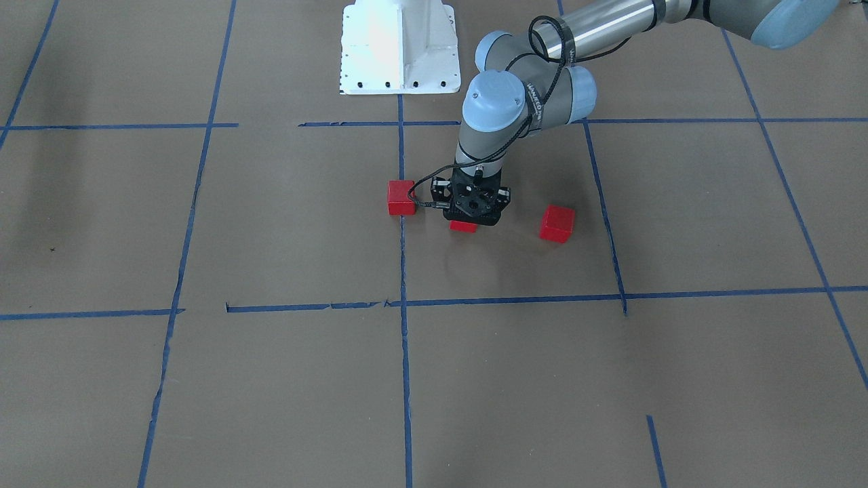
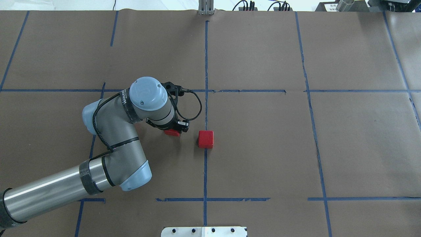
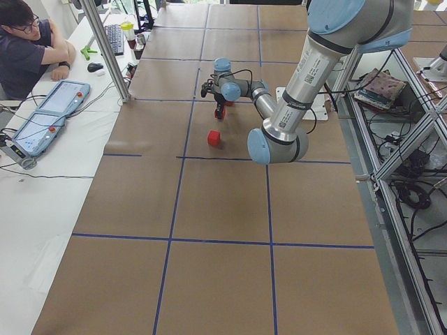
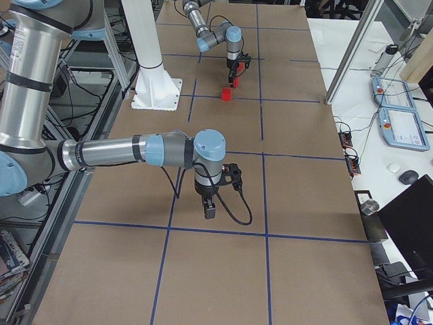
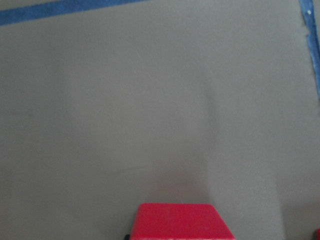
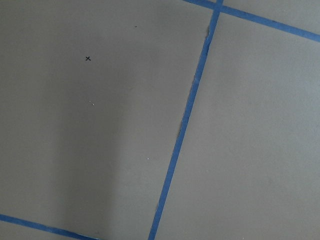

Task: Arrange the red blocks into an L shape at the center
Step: 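Carry the cube with the left gripper to just beyond the placed cube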

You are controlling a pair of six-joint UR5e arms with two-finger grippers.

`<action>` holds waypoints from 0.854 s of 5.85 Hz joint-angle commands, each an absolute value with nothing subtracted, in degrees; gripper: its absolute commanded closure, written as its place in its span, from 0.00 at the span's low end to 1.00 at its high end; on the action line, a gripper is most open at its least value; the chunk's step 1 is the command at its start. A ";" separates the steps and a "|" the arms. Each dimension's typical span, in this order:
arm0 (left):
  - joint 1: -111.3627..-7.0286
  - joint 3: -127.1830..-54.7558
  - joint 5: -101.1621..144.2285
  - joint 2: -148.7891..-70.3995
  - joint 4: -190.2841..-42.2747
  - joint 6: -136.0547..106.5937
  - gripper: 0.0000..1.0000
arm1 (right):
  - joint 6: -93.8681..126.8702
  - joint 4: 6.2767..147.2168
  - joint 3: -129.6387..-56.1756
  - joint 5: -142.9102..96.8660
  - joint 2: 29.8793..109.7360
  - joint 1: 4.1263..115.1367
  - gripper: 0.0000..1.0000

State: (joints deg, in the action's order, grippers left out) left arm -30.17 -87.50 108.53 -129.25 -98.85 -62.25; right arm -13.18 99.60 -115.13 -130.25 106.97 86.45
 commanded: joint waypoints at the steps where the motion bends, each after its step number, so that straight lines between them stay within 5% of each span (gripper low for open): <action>1: -30.59 -80.14 108.37 -138.54 -96.42 -71.51 0.81 | -13.18 99.67 -115.14 -130.25 106.96 86.48 0.00; 2: -30.59 -72.85 108.28 -144.17 -96.76 -72.24 0.81 | -13.18 99.58 -115.22 -130.34 107.05 86.57 0.00; 5: -29.10 -72.33 108.28 -144.58 -96.86 -73.47 0.81 | -13.27 99.58 -115.31 -130.43 106.96 87.10 0.00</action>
State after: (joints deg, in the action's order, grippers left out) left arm -29.73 -72.51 108.30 -144.38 -96.90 -72.91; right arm -13.21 99.58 -115.26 -130.37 106.97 86.85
